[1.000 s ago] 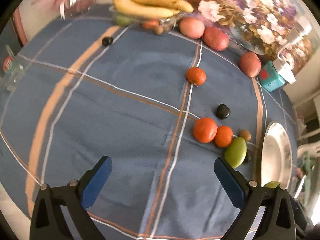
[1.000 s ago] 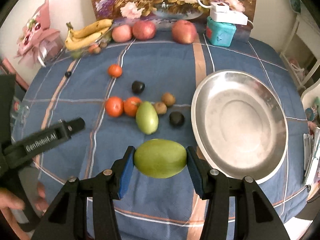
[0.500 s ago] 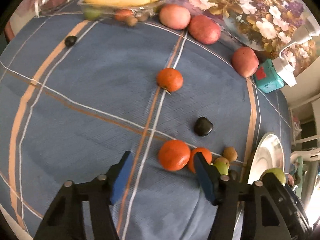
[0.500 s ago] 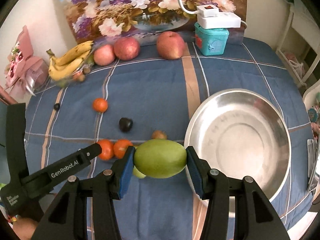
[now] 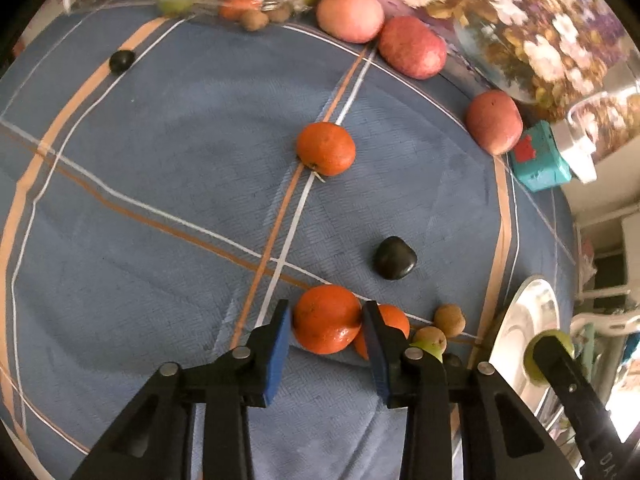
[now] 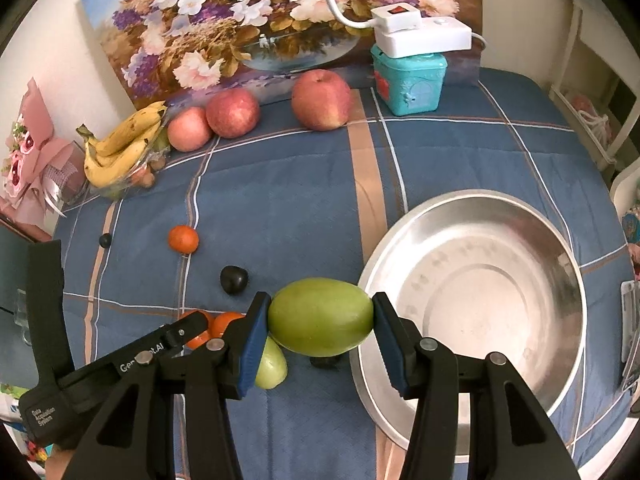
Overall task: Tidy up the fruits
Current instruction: 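Carry the pear into the steel plate with the right tool while the left tool grasps a tangerine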
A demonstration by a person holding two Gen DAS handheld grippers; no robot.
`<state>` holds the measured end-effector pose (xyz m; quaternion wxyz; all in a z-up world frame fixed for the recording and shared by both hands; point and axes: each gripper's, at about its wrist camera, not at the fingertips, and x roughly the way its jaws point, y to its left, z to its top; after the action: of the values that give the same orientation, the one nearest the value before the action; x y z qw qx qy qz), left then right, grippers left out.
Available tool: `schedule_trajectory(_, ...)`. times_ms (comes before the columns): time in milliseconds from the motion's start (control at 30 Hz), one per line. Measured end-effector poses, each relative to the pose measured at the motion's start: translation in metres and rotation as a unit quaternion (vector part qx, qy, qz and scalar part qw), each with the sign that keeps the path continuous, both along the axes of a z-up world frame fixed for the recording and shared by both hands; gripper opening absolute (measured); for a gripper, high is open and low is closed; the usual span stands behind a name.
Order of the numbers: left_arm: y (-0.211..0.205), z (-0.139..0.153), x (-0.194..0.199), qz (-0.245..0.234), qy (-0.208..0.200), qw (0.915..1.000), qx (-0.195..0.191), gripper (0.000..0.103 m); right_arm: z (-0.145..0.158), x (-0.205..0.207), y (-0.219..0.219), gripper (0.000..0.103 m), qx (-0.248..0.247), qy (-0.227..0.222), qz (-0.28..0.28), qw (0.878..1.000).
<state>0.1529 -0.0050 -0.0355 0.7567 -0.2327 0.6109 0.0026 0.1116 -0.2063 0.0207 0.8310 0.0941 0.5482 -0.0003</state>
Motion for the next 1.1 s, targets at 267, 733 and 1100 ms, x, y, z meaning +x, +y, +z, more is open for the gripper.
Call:
schedule_trajectory(267,0.025,0.019,-0.007,0.046,-0.04,0.998,0.015,0.037,0.001,-0.003,-0.041,0.053,-0.004,0.003,-0.043,0.999)
schedule_trajectory(733,-0.126,0.057,-0.012,-0.145,-0.081,0.9844,-0.057,0.037,-0.018,-0.038,-0.158,0.053,-0.001,0.023,-0.186,0.982)
schedule_trajectory(1100,-0.192,0.022,-0.034,-0.198,-0.043,0.9785,-0.037,0.039,-0.032,-0.043,-0.171,0.053,0.011,0.045,-0.198,0.979)
